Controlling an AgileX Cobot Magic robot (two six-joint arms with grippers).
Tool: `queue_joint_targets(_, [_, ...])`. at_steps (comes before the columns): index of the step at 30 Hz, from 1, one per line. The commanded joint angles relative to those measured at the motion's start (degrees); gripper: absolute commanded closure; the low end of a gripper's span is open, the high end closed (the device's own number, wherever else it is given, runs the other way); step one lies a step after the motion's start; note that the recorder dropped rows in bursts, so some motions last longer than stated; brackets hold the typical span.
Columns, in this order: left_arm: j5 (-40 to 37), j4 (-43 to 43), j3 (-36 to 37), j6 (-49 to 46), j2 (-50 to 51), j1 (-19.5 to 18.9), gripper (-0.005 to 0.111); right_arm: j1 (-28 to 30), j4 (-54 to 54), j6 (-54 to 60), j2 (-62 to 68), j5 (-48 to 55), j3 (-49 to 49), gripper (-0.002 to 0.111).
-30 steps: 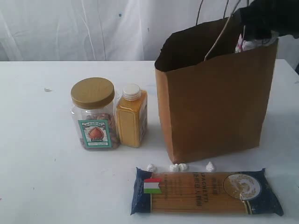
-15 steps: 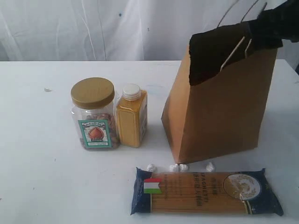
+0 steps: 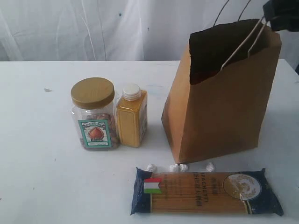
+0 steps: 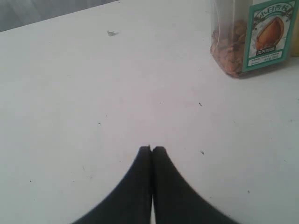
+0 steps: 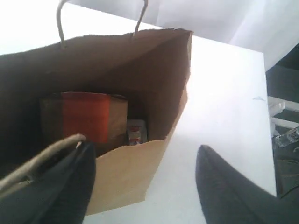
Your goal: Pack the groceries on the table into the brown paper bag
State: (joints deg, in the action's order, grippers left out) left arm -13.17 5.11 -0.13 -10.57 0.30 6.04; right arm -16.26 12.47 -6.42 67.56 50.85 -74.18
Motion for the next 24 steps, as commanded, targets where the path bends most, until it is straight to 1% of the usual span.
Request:
queue_joint_targets(1, [0.1,0.9,0.1,0.0,-0.3,-0.1,0.107,0.3,8.0,0.2,-3.2,3.9,-0.5,0.062])
queue_joint_targets(2, [0.1,0.9,0.1,0.0,-0.3,-0.1,0.107,0.3,13.7,-1.4,-3.8,6.1,0.5,0.072])
queue_joint_targets(5, [0.1,0.9,0.1,0.0,-0.3,-0.1,0.107,0.3,21.6,-4.6,-4.1,8.4,3.4,0.09])
queue_joint_targets(6, [0.1,0.9,0.1,0.0,-0.3,-0.1,0.107,0.3,23.1,-4.7,-4.1,9.3,4.8,0.096])
queue_joint_targets(7, [0.1,0.9,0.1,0.0,-0.3,-0.1,0.107,0.3,23.7,-4.7,-4.1,10.3,7.6,0.104])
queue_joint_targets(8, [0.1,0.9,0.1,0.0,-0.3,-0.1,0.107,0.3,23.7,-4.7,-4.1,10.7,9.2,0.108])
queue_joint_targets(9, [0.1,0.9,0.1,0.0,-0.3,-0.1,0.107,0.3,23.1,-4.7,-4.1,12.4,12.3,0.108])
queue_joint_targets(11, [0.0,0.8,0.1,0.0,-0.3,-0.1,0.107,0.3,20.6,-4.2,-4.1,16.2,15.5,0.108])
queue_joint_targets(12, [-0.1,0.8,0.1,0.0,-0.3,-0.1,0.107,0.3,17.6,-3.5,-4.1,19.0,16.3,0.108])
queue_joint_targets(14, [-0.1,0.8,0.1,0.0,-0.3,-0.1,0.107,0.3,9.1,0.0,-4.1,19.1,17.5,0.108])
queue_joint_targets(16, [-0.1,0.8,0.1,0.0,-0.3,-0.1,0.107,0.3,2.8,3.4,-4.7,19.1,19.6,0.108])
queue_joint_targets(20, [-0.1,0.8,0.1,0.0,-0.3,-0.1,0.107,0.3,-1.9,4.1,-6.3,11.6,23.9,0.108])
queue_joint_targets(23, [-0.1,0.8,0.1,0.0,-0.3,-0.1,0.107,0.3,-9.4,9.4,-6.8,8.1,26.9,0.108])
queue_joint_targets(24, [-0.1,0.8,0.1,0.0,-0.3,-0.1,0.107,0.3,-13.1,13.5,-6.8,7.7,27.9,0.108])
